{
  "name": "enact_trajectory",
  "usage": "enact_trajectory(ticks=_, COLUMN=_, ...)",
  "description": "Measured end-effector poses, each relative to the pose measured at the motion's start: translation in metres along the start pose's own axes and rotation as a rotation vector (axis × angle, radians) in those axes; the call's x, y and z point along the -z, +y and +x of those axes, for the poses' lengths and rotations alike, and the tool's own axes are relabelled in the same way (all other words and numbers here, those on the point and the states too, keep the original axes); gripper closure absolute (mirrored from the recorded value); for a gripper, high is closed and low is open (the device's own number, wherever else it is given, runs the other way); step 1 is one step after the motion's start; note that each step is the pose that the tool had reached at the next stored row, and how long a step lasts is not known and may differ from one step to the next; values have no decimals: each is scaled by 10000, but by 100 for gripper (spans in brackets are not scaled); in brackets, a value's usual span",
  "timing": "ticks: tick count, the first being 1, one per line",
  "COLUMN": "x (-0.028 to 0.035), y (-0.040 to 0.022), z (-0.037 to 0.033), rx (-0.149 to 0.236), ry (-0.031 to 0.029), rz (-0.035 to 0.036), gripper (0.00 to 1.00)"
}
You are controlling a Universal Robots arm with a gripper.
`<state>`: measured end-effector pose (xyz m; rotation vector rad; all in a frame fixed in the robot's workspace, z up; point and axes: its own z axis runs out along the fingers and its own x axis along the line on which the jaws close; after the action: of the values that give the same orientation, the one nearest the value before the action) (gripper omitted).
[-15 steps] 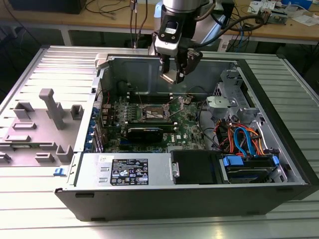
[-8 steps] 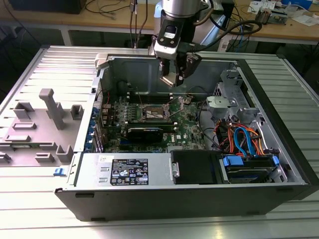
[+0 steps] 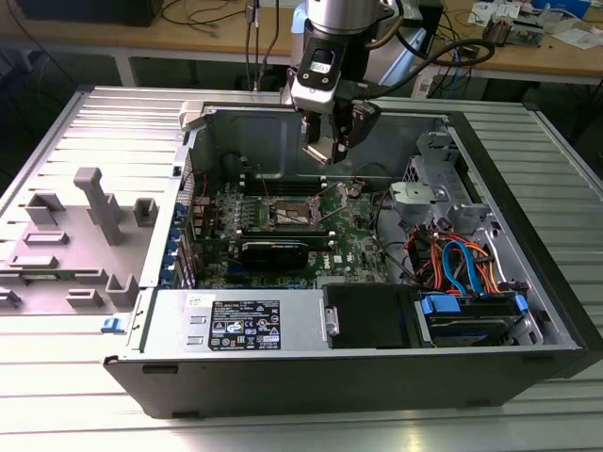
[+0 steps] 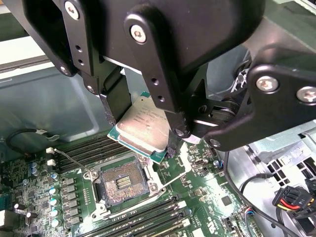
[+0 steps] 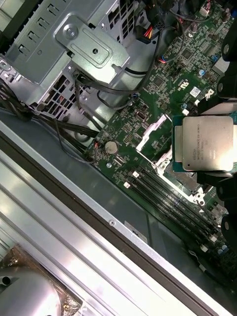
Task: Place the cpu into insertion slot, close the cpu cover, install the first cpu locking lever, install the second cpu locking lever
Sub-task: 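Place the cpu into insertion slot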
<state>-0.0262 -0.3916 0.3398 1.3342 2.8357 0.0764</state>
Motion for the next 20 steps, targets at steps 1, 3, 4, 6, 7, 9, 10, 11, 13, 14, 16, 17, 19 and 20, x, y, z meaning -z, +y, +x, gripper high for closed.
enact_trajectory(ticks=1, x=0, y=0, z=0, rx=0, ry=0, rz=0, gripper=46)
enact_trajectory(ticks=3, x=0, y=0, z=0, rx=0, ry=0, rz=0, gripper=46)
enact_trajectory(ticks=4, x=0, y=0, z=0, rx=0, ry=0, rz=0, gripper=46)
enact_trajectory(ticks=6, x=-6, y=-2, z=2, rx=-4, ry=-5, rz=2, gripper=46)
enact_trajectory(ticks=7, x=-18, y=-7, z=4, rx=-6, ry=-32, rz=26, gripper=46)
enact_trajectory(ticks=9, x=-38, y=-15, z=10, rx=-6, ry=-64, rz=52, gripper=46)
enact_trajectory(ticks=10, x=-59, y=-31, z=23, rx=-27, ry=-105, rz=85, gripper=46)
enact_trajectory(ticks=11, x=-69, y=-36, z=26, rx=-92, ry=-117, rz=92, gripper=46)
enact_trajectory(ticks=13, x=-85, y=-39, z=28, rx=-289, ry=-128, rz=93, gripper=46)
enact_trajectory(ticks=14, x=-91, y=-40, z=28, rx=-371, ry=-131, rz=92, gripper=46)
enact_trajectory(ticks=16, x=-108, y=-43, z=29, rx=-557, ry=-139, rz=91, gripper=46)
enact_trajectory(ticks=17, x=-114, y=-43, z=29, rx=-639, ry=-143, rz=90, gripper=46)
enact_trajectory(ticks=19, x=-124, y=-44, z=29, rx=-817, ry=-151, rz=90, gripper=46)
enact_trajectory(ticks=20, x=-128, y=-44, z=29, rx=-937, ry=-156, rz=88, gripper=46)
